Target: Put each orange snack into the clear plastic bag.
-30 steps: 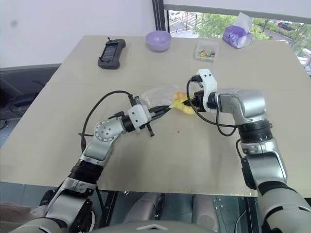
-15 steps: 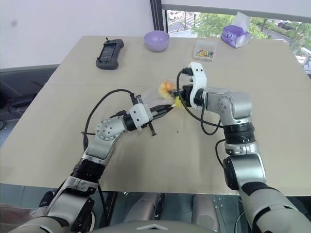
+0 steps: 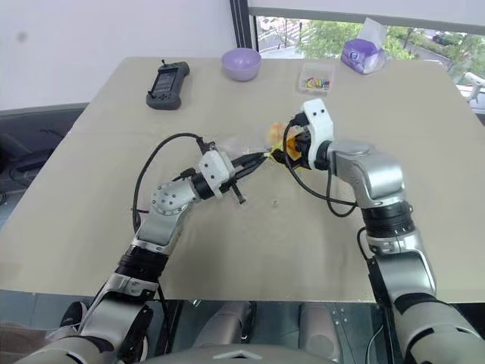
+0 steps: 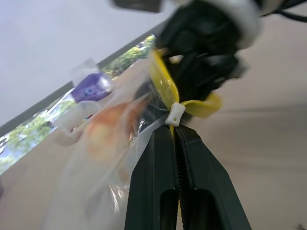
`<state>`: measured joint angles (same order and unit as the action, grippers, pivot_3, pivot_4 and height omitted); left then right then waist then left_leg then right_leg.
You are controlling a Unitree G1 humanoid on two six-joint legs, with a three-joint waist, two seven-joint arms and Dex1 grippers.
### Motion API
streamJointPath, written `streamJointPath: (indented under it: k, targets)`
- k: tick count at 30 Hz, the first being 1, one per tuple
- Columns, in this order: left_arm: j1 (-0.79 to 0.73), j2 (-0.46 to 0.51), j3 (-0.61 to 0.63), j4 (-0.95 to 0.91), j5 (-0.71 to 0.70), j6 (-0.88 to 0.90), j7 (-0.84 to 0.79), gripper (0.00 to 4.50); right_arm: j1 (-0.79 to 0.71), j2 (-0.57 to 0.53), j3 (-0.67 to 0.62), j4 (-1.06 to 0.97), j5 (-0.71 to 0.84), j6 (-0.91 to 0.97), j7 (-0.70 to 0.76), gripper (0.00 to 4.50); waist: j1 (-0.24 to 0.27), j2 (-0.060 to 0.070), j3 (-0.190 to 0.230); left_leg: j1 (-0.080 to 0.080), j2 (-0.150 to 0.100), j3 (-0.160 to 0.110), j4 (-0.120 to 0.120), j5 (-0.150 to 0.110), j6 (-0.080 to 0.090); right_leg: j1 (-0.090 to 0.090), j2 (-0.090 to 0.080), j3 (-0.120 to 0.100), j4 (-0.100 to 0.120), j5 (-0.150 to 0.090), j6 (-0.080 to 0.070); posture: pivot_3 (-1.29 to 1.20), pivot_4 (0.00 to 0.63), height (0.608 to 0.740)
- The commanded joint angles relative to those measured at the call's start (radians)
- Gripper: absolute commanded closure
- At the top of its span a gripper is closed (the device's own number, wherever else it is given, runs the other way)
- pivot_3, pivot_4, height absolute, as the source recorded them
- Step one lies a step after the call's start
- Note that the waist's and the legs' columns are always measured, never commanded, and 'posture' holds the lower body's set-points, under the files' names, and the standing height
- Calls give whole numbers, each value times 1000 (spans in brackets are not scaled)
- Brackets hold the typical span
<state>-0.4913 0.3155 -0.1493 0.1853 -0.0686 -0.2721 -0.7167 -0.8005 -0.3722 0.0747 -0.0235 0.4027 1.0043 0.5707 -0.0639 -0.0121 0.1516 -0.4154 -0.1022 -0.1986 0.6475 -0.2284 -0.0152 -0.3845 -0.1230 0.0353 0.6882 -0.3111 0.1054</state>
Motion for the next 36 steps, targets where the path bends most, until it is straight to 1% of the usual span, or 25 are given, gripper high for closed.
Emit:
streamJointPath:
  k: [1,5,7,9,10,12,16,18,20,21,23,25,28,31,36]
  targets:
    - [-12,-1,29,-11,-9,7,30,4500,17,-38,-48,-68,58,29,52,99,1,0,0,0,0,0,0,0,0,0,0,0,0,0,0,0,150,740]
    - [-7,-3,34,-14,-11,16,46,4500,60,-102,-66,-118,119,67,116,99,7,0,0,0,0,0,0,0,0,0,0,0,0,0,0,0,150,740]
    - [-5,-3,35,-13,-9,17,50,4500,68,-118,-81,-123,141,79,125,99,6,0,0,0,0,0,0,0,0,0,0,0,0,0,0,0,150,740]
    - [-3,-6,35,-15,-10,22,53,4500,67,-117,-87,-104,126,85,85,99,6,0,0,0,0,1,0,0,0,0,0,1,0,0,0,0,150,740]
    - [-1,-8,34,-18,-11,24,55,4500,74,-124,-83,-110,126,84,88,99,6,0,0,0,0,1,0,0,0,0,0,1,0,0,0,0,150,740]
    - [1,-11,33,-25,-12,28,56,4500,103,-166,-56,-152,127,47,143,99,7,0,0,0,0,1,0,0,0,0,0,1,0,0,0,0,150,740]
    - [10,-9,35,-36,-14,32,53,4500,175,-304,-44,-182,61,-154,268,99,23,-1,0,0,0,1,0,0,0,0,0,0,-1,0,0,0,150,740]
    - [14,-6,34,-41,-15,37,50,4500,224,-397,-60,-205,39,-297,383,99,26,-1,0,0,-1,1,0,0,0,0,0,0,-2,0,0,0,150,740]
    - [16,-4,32,-45,-16,41,46,4500,251,-485,-62,-202,5,-395,456,99,27,-1,1,0,-1,2,0,0,0,0,0,0,-2,0,0,0,150,740]
    - [16,-3,31,-46,-17,42,44,4500,252,-536,-49,-172,-48,-461,472,99,25,-1,1,0,-1,2,0,0,0,1,0,0,-2,0,0,0,150,740]
    - [17,-2,29,-48,-18,43,42,4500,235,-584,-12,-100,-160,-569,452,99,20,-1,1,1,0,2,0,0,0,1,1,0,-2,0,0,0,150,740]
    - [17,-3,27,-47,-18,43,41,4500,211,-573,37,-33,-255,-651,409,99,20,-1,1,1,0,3,0,0,0,2,1,0,-1,0,0,0,150,740]
    - [16,-5,23,-46,-19,43,39,4500,197,-519,80,4,-300,-721,406,99,20,-1,1,2,0,4,0,0,0,2,1,0,-1,0,0,0,150,740]
    - [14,-4,23,-45,-19,44,37,4500,176,-491,134,41,-389,-801,393,99,22,-1,1,1,1,3,0,0,0,2,1,0,-2,0,0,0,150,740]
    - [15,-1,25,-46,-19,44,35,4500,150,-439,144,46,-410,-819,401,99,25,-1,1,0,0,2,0,0,0,2,0,-1,-4,0,0,0,150,740]
